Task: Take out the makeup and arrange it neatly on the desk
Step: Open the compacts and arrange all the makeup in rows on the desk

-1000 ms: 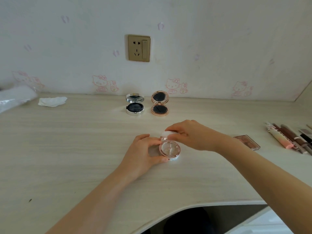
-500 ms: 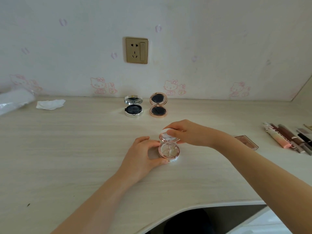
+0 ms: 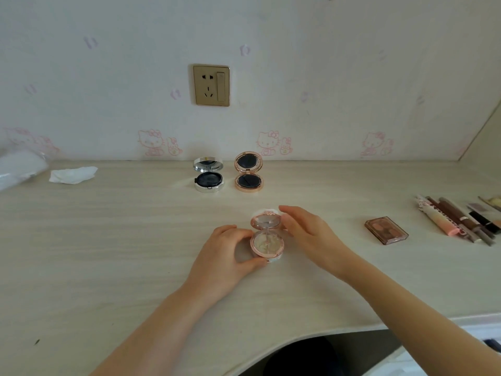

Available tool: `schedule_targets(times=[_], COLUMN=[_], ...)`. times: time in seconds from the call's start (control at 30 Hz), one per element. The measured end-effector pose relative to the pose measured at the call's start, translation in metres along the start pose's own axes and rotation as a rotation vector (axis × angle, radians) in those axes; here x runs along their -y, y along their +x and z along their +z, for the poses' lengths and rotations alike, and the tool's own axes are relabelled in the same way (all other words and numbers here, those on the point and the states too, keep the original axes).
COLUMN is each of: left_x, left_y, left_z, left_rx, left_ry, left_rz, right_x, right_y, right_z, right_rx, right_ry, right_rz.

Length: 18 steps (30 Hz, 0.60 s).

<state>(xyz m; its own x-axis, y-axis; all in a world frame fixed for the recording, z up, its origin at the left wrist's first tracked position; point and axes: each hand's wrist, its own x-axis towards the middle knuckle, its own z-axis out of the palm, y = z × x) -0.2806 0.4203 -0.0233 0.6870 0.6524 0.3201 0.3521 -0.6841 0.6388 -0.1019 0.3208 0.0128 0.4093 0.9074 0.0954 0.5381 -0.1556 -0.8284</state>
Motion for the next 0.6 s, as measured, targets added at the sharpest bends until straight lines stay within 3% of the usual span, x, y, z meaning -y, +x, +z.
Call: schedule_targets(times=[0.6], left_x=[-0.009], left_y=[-0.006], left_z=[-0.001], left_rx=[0.012], left_ry=[0.043], left_rz=[0.074], right_x=[-0.011], right_y=[-0.037], right_z=[0.022], right_rx=[-0.097], right_ry=[-0.117], right_rz=[-0.117])
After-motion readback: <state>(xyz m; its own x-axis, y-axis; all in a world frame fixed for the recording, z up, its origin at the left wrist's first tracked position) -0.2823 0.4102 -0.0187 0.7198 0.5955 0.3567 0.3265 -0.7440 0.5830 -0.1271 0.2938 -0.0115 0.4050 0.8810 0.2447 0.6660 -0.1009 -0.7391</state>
